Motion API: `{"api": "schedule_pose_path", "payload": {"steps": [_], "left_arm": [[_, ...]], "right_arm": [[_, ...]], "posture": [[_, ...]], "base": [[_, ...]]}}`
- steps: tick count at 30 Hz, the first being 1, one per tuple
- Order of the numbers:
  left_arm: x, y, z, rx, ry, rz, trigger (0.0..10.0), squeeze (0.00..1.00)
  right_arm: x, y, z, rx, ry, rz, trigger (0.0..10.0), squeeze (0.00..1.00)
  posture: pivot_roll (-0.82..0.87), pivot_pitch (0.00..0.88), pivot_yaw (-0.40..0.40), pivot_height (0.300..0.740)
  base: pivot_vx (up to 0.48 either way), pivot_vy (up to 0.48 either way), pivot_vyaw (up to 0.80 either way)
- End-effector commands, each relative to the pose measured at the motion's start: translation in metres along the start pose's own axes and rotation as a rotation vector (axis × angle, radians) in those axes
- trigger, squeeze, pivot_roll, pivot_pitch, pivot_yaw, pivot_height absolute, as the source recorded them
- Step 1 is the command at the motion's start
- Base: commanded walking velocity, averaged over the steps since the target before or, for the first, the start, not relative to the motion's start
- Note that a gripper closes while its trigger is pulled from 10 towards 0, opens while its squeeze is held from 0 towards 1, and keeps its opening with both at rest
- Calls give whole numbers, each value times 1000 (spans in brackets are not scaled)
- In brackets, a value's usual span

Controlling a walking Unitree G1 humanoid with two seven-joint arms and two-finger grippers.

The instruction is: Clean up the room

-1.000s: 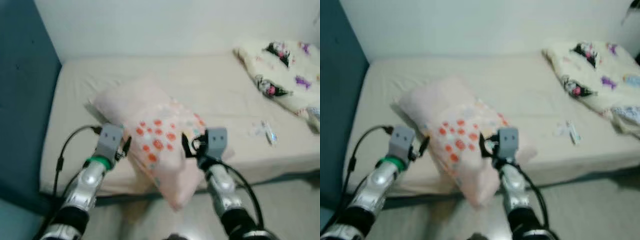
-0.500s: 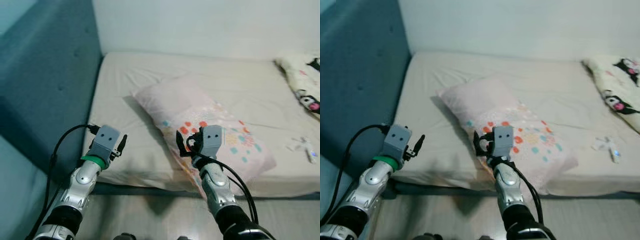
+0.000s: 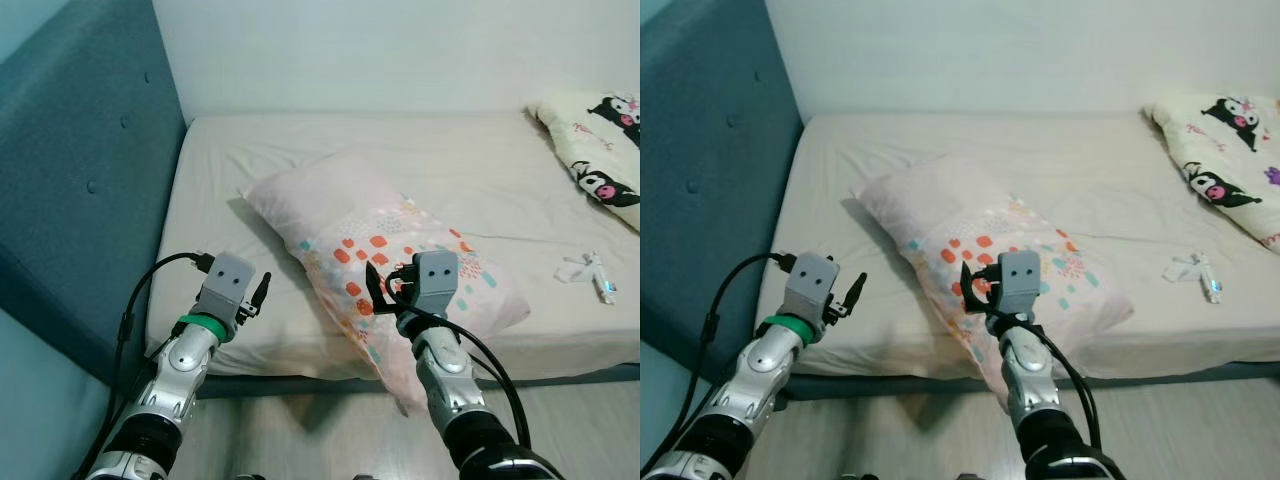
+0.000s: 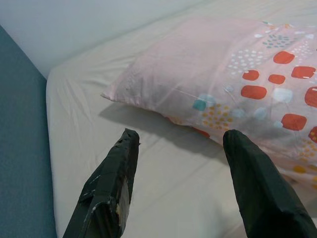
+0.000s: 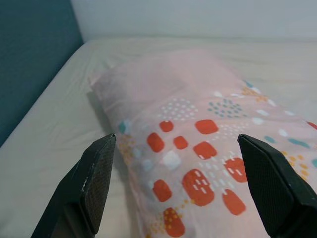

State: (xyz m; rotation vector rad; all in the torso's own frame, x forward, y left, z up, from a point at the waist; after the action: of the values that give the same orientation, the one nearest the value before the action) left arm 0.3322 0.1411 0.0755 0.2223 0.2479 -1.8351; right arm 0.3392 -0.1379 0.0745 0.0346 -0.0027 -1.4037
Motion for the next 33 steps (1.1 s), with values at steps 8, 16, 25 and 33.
{"api": "schedule_pose_path", "payload": {"steps": [8,16,25,33], "left_arm": [[5,-3,-13,-89,-263,-39,10000,0],[1,-1,-7,-58,-178,9,10000,0],[3,0,-2,-50,-182,-3,10000,0],[3,-3,-7,-63,-143,4,10000,0]], "right_arm": [[0,-1,-2,-7,5,2,10000,0],[-2,-1,-1,0,8,6,10000,0],[-1,0,1,9,7,2,10000,0],[-4,2,5,22,-2,16,10000,0]], "posture": [[20,31,53,735],[22,34,54,735],[22,38,53,735],[25,39,53,735]], "base": [[0,0,0],[0,0,0],[0,0,0],[0,0,0]]}}
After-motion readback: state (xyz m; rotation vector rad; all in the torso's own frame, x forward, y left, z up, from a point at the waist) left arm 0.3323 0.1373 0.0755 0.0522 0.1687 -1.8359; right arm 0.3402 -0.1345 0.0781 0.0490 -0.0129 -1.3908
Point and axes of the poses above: a point about 5 cm out from each wrist's last joint towards the gripper, its own y axis pointing out of the wrist towards the gripper, its own z axis along the axis of the wrist's last joint, x = y × z, the point moved 1 cm from there along y, pointing out of the wrist towards the gripper
